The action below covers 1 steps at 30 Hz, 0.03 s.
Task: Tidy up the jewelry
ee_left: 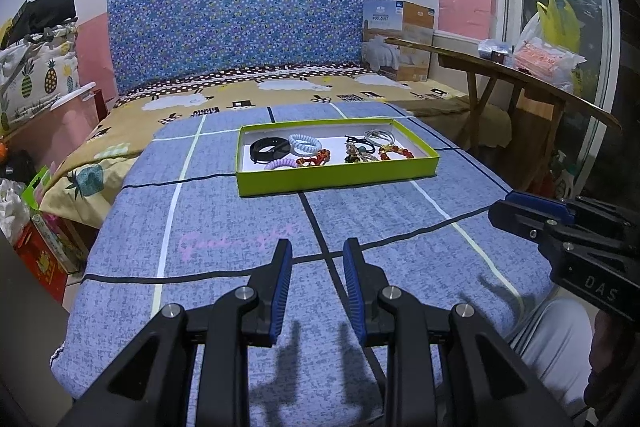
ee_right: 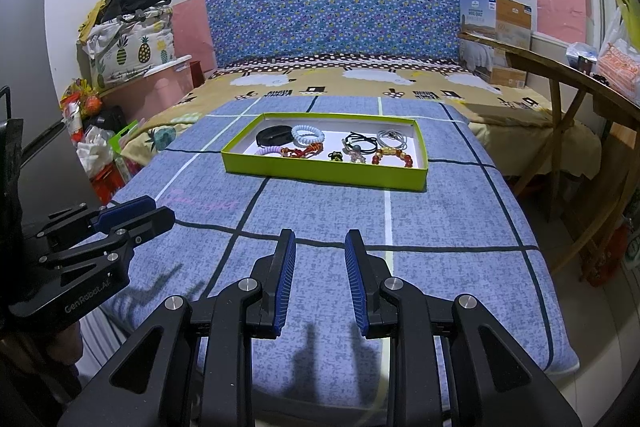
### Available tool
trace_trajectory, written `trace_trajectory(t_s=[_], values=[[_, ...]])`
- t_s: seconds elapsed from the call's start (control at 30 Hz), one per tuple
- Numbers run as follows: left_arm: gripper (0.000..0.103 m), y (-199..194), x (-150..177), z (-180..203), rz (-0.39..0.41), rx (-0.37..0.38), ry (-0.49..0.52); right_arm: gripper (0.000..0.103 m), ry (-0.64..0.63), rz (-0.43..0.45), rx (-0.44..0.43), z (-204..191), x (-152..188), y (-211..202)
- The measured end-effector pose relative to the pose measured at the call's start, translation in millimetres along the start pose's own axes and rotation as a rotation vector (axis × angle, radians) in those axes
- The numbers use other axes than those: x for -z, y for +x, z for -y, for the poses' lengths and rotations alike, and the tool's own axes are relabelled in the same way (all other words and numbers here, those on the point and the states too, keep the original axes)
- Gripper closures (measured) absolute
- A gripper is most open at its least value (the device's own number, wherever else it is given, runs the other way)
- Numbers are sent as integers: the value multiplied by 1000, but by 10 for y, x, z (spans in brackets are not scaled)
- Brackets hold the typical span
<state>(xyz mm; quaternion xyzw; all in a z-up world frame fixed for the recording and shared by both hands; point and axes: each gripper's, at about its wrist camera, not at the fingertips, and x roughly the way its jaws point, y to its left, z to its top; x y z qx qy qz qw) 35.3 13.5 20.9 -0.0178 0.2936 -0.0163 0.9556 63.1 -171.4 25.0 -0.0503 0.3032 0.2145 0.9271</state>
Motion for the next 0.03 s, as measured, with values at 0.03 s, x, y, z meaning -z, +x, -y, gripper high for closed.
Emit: trace_trajectory(t_s=[0.03], values=[[75, 0, 0, 3, -1, 0, -1, 77, 0, 0, 0, 2, -11, 0]])
